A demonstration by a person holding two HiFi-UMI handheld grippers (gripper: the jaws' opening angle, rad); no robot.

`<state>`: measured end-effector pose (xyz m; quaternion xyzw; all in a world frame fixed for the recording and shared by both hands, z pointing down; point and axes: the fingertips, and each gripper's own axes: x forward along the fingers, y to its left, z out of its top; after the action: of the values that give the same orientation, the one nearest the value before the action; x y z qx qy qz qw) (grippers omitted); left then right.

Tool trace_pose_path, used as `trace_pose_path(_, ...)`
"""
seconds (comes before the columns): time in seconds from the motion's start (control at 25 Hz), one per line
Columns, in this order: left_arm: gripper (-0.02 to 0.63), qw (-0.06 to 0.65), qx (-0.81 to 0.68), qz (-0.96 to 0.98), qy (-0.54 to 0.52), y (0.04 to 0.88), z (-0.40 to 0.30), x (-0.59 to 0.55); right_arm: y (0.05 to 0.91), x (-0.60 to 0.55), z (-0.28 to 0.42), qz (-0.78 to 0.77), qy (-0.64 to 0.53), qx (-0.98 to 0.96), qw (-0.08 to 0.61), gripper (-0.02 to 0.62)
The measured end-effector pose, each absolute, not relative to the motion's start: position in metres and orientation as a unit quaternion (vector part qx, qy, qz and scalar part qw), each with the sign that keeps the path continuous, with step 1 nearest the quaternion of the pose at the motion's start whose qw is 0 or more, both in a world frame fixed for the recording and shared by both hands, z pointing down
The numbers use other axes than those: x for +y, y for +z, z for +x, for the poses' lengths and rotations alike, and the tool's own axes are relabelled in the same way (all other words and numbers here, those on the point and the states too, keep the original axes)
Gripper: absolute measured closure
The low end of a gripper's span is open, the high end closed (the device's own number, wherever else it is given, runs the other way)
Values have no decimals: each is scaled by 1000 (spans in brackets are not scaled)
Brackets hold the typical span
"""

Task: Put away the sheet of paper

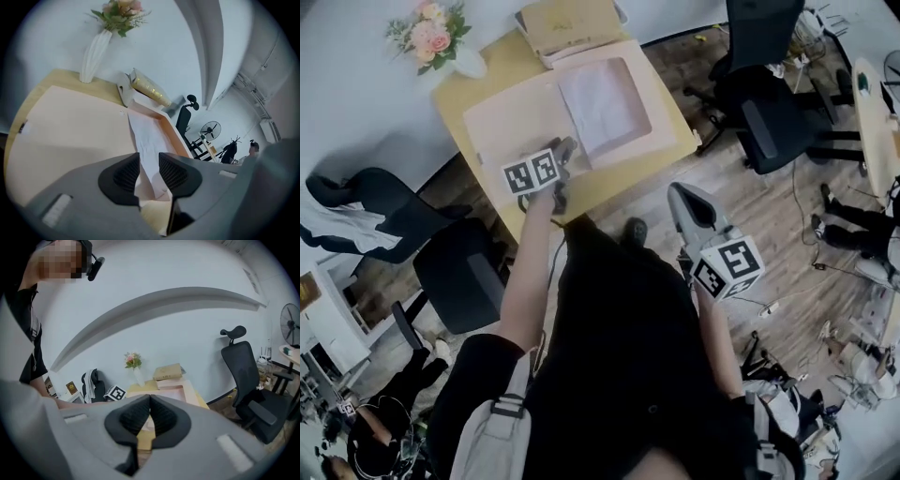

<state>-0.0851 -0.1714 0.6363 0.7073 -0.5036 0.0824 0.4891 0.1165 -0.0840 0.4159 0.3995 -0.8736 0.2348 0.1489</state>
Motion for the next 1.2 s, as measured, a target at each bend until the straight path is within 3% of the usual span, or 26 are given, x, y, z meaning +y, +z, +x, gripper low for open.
trace_pose_path(0.52, 507, 478, -565, 671, 49, 602, -8, -50, 408, -46, 182, 306, 219, -920, 110, 594)
trace_pose_path(0.6, 562, 490, -564, 665, 1, 589, 11, -35, 412, -37, 191, 291, 222, -924, 112, 594)
trace_pose_path(0.72, 580, 488, -561, 667, -44, 565, 35, -20, 416, -26, 201, 273, 225, -928, 113, 594)
trace_pose_path(1.2, 595, 393, -550, 733, -76, 448, 58, 1, 396, -22, 202, 256, 214, -939, 80, 594)
